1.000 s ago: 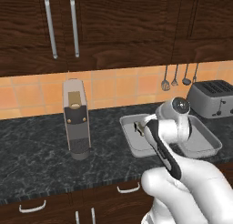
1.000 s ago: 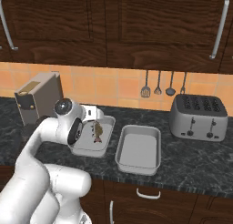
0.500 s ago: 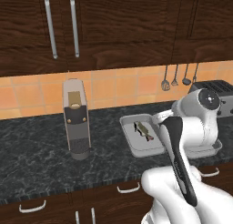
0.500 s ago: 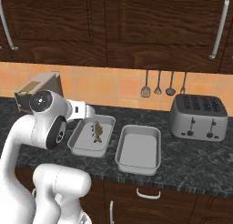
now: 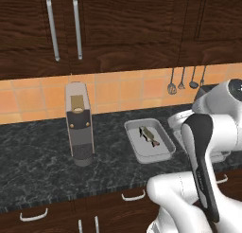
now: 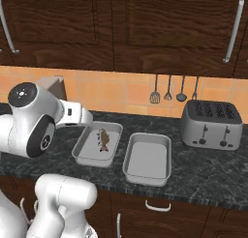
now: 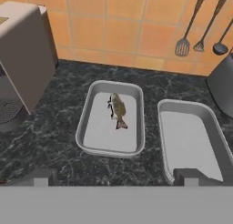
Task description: Place one corn and one fish in each tupperware on the nearby counter, to pack two identical lunches.
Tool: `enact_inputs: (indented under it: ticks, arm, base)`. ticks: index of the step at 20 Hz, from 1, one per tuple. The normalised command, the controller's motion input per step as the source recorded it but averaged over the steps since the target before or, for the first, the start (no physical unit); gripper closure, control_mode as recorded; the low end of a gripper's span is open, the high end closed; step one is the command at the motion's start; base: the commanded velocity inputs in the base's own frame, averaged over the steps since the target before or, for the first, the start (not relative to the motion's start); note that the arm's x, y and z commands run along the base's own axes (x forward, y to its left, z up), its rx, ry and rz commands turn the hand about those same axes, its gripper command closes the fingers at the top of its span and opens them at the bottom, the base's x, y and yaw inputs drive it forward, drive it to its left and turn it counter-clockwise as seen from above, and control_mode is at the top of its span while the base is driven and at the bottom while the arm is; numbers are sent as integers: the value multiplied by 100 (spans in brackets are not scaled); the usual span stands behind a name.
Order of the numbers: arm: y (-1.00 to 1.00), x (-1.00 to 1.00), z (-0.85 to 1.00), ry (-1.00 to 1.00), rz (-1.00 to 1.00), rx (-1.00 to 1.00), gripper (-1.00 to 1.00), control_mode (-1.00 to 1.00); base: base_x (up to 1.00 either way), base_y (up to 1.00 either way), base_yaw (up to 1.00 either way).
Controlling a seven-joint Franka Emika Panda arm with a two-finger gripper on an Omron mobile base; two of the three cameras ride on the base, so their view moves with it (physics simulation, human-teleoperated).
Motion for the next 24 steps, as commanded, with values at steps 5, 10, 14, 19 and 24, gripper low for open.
enact_inputs:
  ticks: [5, 10, 14, 19, 24]
  arm:
    - [11, -31, 20, 5, -4, 3, -100, -100]
    - [6, -45, 27, 0, -4, 0, -100, -100]
    - [0, -98, 28, -9, -1, 1, -100, -100]
    - [0, -40, 17, -6, -1, 0, -100, 100]
    - [0, 0, 0, 0, 0, 0, -100, 100]
  base:
    - [0, 0, 0]
    - [0, 0, 0]
    - [0, 0, 0]
    - [-60, -10, -1]
    - [-100, -78, -6]
